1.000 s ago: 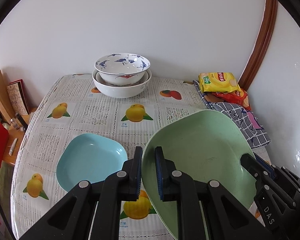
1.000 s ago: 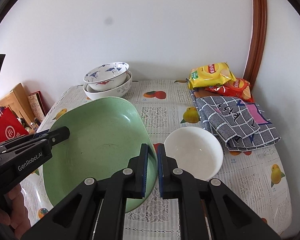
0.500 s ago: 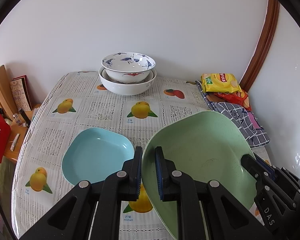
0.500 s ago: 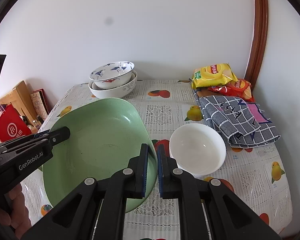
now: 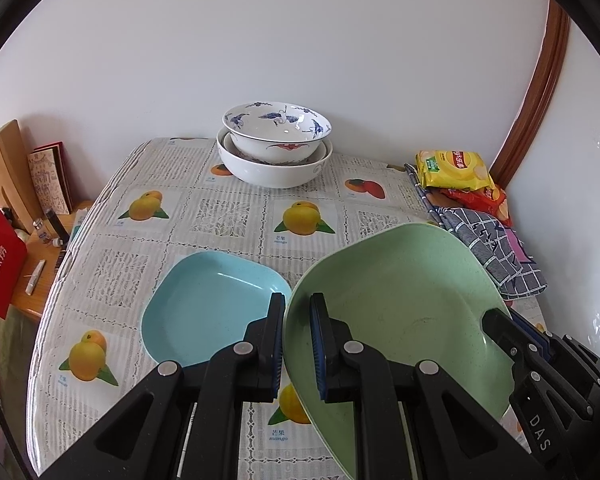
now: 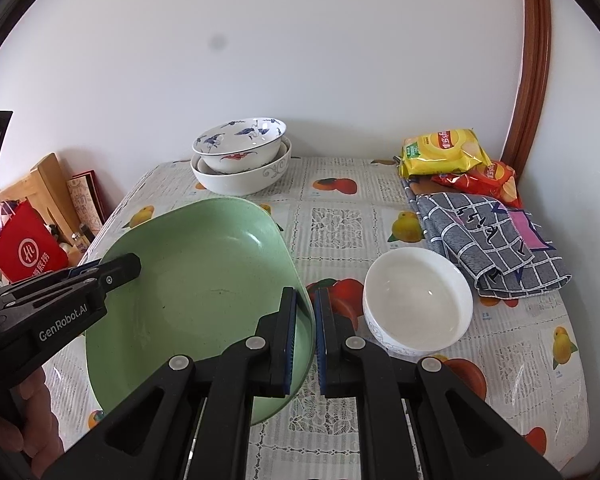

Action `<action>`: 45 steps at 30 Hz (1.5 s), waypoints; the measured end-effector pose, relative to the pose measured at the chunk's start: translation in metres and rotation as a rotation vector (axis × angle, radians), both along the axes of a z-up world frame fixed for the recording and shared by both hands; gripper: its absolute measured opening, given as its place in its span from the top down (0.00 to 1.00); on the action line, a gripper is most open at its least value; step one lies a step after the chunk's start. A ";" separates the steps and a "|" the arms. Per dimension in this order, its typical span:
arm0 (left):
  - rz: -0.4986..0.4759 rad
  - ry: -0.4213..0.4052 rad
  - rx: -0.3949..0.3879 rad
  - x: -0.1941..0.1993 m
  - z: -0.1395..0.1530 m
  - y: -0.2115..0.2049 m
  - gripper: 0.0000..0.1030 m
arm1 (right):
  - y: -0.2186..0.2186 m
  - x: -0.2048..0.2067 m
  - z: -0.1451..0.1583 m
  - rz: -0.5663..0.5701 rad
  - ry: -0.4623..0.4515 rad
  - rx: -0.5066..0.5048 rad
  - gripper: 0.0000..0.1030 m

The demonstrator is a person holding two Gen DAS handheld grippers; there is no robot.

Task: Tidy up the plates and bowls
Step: 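Lift the green plate with both grippers and carry it toward the plate stack, then lower the green plate with both grippers onto the light-blue plate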

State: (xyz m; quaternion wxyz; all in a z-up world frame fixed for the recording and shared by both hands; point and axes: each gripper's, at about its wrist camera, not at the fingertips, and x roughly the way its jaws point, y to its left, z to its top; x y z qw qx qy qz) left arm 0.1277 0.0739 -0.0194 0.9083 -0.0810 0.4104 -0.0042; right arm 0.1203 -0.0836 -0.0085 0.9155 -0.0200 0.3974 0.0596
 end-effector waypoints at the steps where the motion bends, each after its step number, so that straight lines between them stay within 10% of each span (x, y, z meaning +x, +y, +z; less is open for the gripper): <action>1: 0.001 0.001 0.001 0.000 0.000 0.001 0.88 | 0.001 0.000 0.000 0.002 0.001 0.000 0.91; 45: 0.107 0.067 -0.022 0.004 -0.035 0.069 0.88 | 0.069 0.022 -0.035 0.095 0.068 -0.017 0.91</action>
